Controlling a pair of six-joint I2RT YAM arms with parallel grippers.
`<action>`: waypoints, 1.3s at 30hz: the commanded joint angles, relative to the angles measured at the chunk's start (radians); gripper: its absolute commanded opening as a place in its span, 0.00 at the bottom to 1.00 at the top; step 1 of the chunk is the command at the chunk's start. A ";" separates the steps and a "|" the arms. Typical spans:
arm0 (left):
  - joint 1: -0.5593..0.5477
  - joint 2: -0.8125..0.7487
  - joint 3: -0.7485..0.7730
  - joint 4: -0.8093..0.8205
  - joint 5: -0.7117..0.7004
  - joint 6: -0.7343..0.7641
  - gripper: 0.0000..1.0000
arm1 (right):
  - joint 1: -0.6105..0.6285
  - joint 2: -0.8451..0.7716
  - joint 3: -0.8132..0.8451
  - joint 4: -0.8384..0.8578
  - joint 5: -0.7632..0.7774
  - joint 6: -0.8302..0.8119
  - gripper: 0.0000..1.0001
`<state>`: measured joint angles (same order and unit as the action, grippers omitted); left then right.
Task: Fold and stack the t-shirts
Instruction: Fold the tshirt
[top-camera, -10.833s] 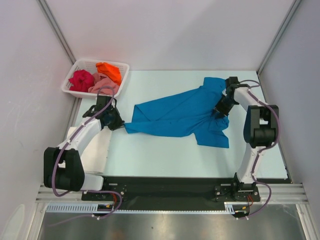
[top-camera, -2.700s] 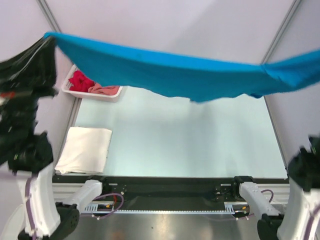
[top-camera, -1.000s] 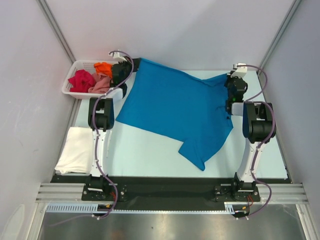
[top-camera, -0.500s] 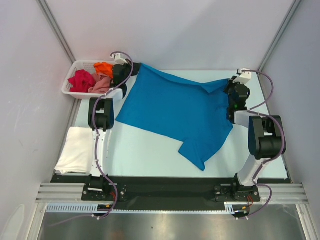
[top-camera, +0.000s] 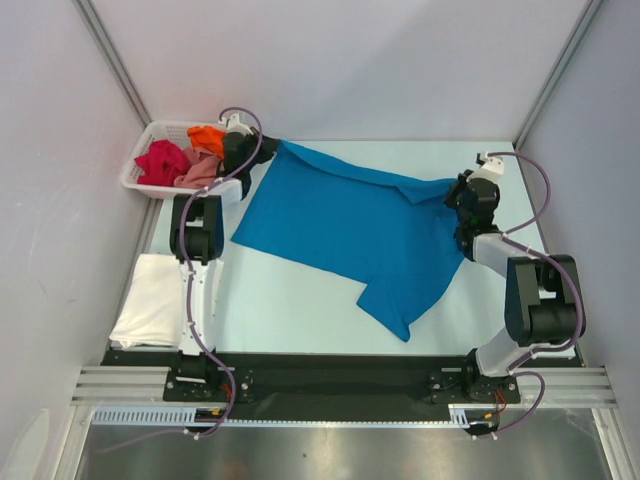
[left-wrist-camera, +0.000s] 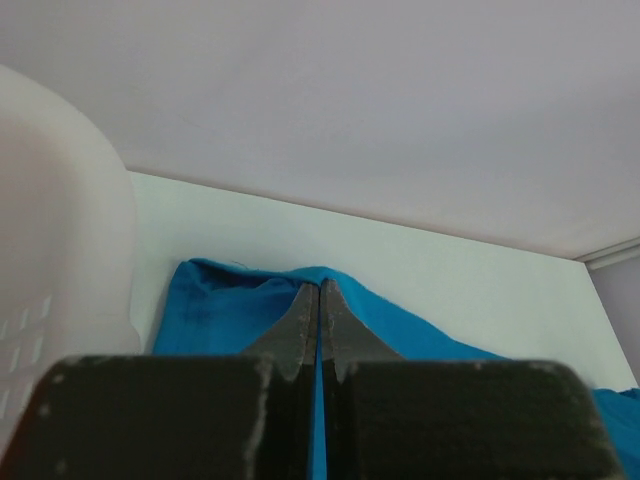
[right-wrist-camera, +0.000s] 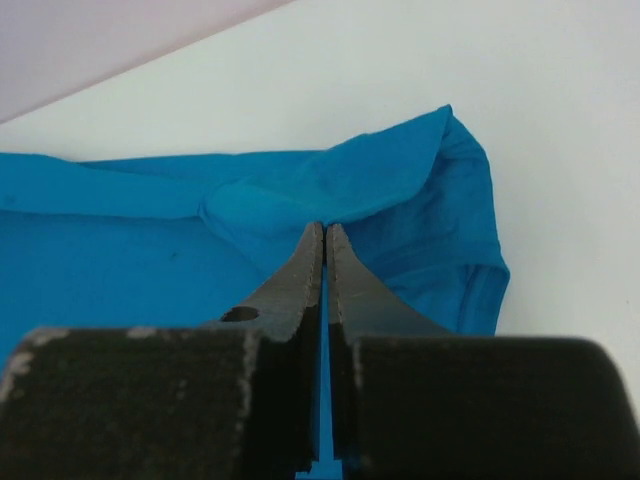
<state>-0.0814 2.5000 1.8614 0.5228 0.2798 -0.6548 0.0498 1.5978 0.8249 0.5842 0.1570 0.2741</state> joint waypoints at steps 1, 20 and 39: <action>0.028 -0.082 -0.016 -0.069 -0.042 0.015 0.00 | 0.019 -0.091 -0.016 -0.046 0.012 0.030 0.00; 0.049 -0.110 -0.073 -0.142 -0.079 0.049 0.00 | 0.032 -0.206 -0.109 -0.165 0.001 0.048 0.00; 0.072 -0.095 -0.041 -0.221 -0.131 0.081 0.01 | 0.074 -0.249 -0.135 -0.225 0.026 0.070 0.00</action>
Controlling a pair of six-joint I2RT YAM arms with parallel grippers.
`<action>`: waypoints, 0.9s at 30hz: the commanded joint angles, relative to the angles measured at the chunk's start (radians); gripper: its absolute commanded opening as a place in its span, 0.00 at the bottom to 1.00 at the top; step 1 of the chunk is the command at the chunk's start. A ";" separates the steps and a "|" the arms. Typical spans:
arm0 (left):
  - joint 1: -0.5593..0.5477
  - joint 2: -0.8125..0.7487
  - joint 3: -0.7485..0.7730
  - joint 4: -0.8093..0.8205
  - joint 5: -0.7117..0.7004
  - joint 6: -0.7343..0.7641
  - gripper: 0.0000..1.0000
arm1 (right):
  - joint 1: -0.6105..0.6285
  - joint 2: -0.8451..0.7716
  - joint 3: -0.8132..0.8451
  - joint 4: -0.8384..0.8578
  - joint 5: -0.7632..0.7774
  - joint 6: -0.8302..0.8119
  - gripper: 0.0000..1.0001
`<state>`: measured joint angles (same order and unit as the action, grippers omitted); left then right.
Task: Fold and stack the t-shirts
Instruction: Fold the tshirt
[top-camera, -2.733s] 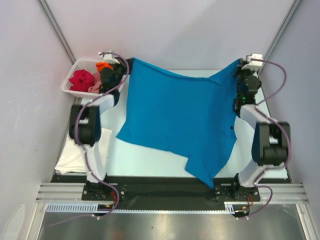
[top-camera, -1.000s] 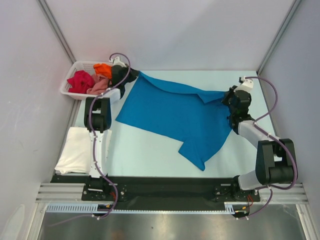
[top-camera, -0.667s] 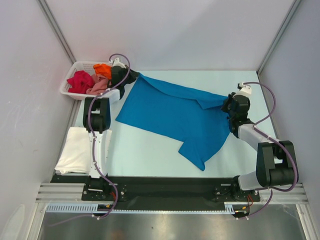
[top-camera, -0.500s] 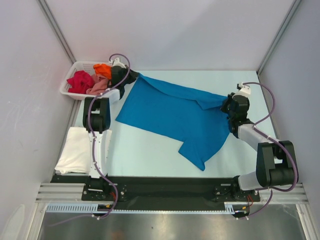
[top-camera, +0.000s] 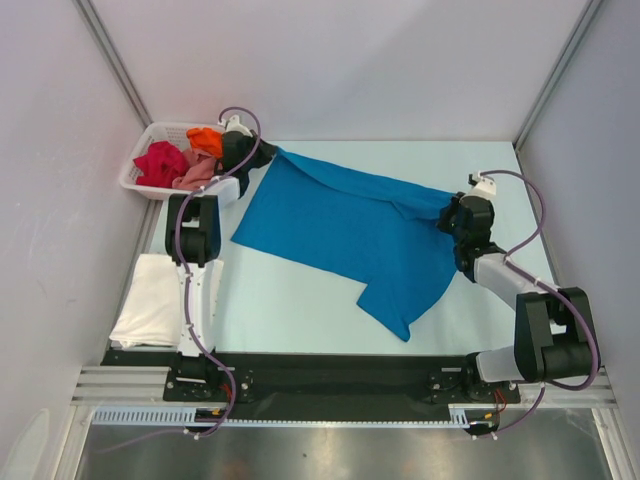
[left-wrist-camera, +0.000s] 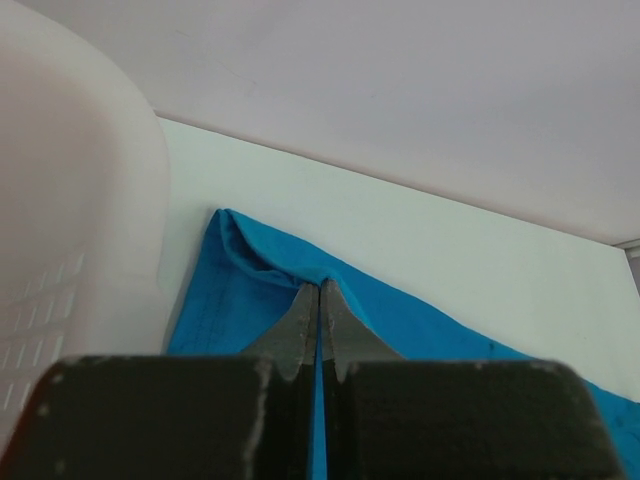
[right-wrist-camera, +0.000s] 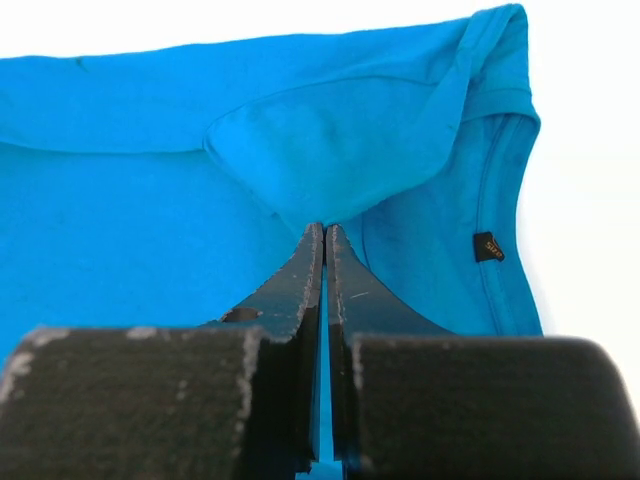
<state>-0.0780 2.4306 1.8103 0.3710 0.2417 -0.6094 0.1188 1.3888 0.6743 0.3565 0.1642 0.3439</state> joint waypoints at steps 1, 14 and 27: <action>0.072 -0.037 0.000 -0.066 -0.105 0.028 0.01 | 0.004 -0.043 0.015 0.001 0.017 -0.002 0.00; 0.075 -0.238 -0.160 -0.055 -0.193 0.065 0.48 | 0.004 -0.040 0.031 -0.108 0.015 0.035 0.02; 0.069 -0.714 -0.431 -0.237 0.048 0.053 0.49 | -0.004 0.062 0.047 -0.171 -0.018 0.046 0.02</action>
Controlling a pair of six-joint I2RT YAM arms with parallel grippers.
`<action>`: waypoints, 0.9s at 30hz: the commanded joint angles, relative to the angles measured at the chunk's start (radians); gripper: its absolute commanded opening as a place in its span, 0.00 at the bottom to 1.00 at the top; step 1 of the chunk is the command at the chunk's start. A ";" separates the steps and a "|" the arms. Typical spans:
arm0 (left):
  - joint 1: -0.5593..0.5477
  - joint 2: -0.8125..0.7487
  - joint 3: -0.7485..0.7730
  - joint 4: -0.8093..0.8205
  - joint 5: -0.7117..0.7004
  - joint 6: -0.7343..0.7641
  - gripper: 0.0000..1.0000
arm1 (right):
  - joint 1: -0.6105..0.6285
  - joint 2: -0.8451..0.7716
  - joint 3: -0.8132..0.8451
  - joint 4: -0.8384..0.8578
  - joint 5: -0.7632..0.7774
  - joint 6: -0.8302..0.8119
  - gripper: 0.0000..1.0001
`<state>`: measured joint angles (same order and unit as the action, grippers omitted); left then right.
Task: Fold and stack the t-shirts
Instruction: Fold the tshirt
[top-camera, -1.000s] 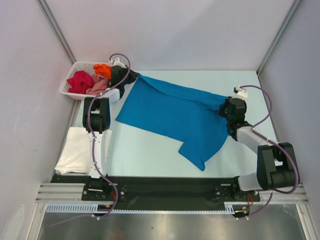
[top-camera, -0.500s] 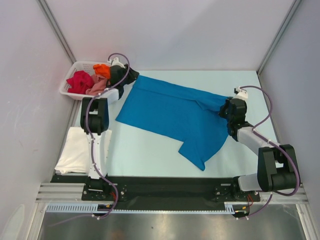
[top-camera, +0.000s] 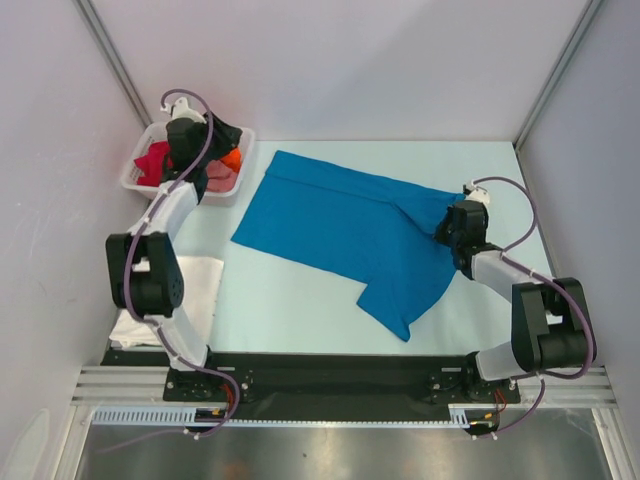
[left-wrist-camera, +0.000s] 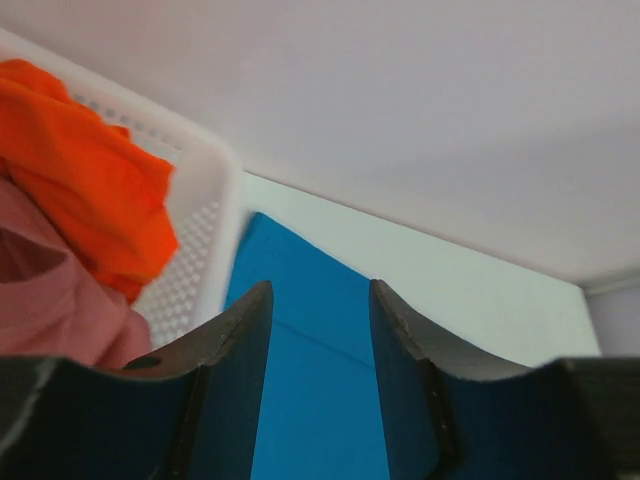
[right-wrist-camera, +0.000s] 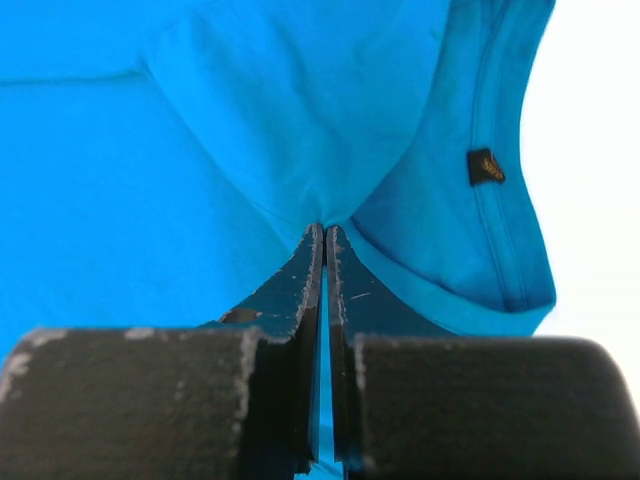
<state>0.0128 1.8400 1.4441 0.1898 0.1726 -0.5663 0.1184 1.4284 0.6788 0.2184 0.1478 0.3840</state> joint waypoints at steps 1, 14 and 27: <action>-0.022 -0.168 -0.079 -0.076 0.136 0.003 0.49 | -0.003 0.030 0.053 -0.042 0.009 -0.011 0.02; -0.022 -0.472 -0.347 -0.139 0.292 -0.024 0.50 | -0.040 0.010 0.071 -0.275 -0.071 0.090 0.03; -0.143 -0.314 -0.329 -0.084 0.252 0.014 0.53 | -0.336 -0.085 0.132 -0.289 -0.224 0.079 0.66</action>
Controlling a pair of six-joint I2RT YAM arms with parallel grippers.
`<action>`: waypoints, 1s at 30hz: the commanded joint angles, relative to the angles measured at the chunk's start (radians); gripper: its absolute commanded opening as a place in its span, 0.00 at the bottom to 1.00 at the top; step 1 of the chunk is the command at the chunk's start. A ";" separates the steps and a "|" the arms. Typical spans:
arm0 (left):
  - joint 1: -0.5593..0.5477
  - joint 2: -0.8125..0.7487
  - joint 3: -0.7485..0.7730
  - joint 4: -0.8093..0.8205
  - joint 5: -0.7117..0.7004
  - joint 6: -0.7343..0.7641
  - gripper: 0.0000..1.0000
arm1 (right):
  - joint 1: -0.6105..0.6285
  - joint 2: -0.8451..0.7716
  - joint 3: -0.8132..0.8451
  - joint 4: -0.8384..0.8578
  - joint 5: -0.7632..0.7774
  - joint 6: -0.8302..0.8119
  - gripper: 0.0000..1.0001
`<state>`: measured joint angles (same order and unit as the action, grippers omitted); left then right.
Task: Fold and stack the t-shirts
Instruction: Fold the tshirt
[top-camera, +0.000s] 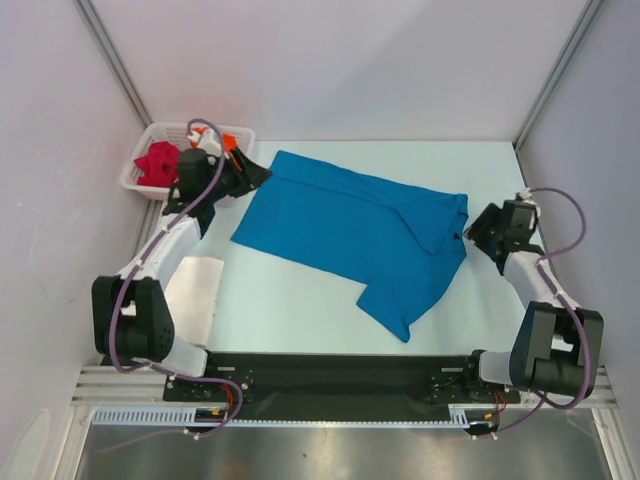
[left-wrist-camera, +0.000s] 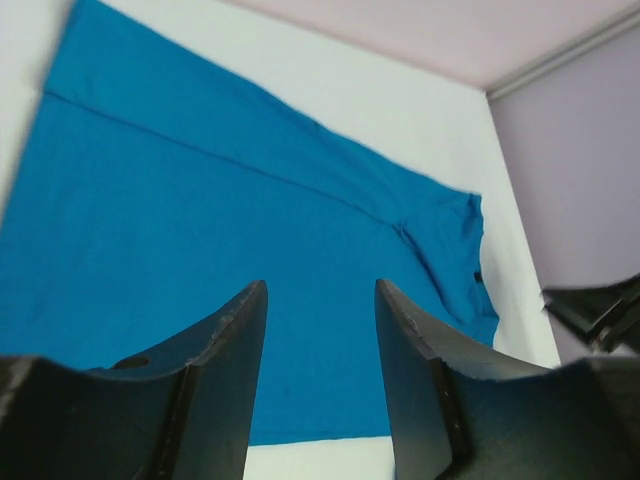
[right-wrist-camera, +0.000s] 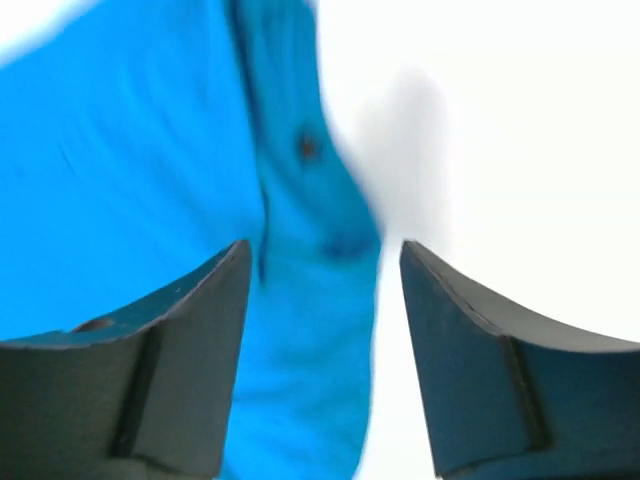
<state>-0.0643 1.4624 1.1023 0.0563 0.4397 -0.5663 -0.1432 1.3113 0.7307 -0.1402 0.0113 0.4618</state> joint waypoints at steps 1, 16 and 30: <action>-0.086 0.088 0.011 0.060 -0.024 0.006 0.52 | -0.090 0.069 0.107 0.111 -0.118 0.009 0.68; -0.275 0.364 0.037 0.134 -0.110 -0.041 0.47 | -0.144 0.715 0.610 0.129 -0.375 0.037 0.62; -0.290 0.400 -0.005 0.125 -0.140 -0.058 0.44 | -0.142 0.853 0.693 0.151 -0.370 0.037 0.57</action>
<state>-0.3542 1.8660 1.1034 0.1516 0.3176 -0.6048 -0.2852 2.1231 1.3899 0.0002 -0.3580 0.4973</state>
